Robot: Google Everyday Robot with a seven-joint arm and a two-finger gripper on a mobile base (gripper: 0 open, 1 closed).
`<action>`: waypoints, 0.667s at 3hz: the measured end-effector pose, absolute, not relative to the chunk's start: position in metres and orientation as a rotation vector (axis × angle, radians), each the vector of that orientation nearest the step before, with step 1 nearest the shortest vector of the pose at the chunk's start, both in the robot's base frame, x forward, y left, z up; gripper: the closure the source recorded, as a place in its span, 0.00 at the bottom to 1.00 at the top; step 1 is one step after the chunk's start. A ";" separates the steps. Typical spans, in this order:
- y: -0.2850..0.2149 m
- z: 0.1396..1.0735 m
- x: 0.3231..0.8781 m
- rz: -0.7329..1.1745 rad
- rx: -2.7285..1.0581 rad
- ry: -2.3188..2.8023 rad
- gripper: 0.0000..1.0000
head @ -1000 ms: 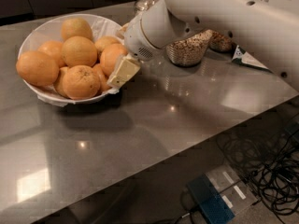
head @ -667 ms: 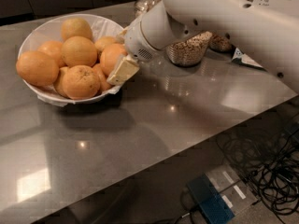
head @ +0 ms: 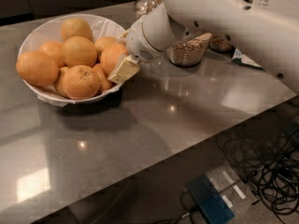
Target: Pick orange from white bowl
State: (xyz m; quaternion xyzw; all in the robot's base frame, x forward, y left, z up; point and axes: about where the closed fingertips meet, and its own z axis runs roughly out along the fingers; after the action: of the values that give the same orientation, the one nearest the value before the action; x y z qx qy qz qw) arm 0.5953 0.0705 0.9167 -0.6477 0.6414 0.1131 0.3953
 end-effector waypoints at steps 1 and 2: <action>0.070 0.917 0.595 0.287 -1.642 1.626 0.91; 0.071 0.917 0.595 0.287 -1.642 1.625 1.00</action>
Offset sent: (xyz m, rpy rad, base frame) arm 0.0000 0.0000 0.0000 0.0000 0.0000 0.0000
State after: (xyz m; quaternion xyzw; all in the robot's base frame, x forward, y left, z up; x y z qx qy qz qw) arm 0.5952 0.0706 0.9169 -0.6479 0.6411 0.1132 0.3954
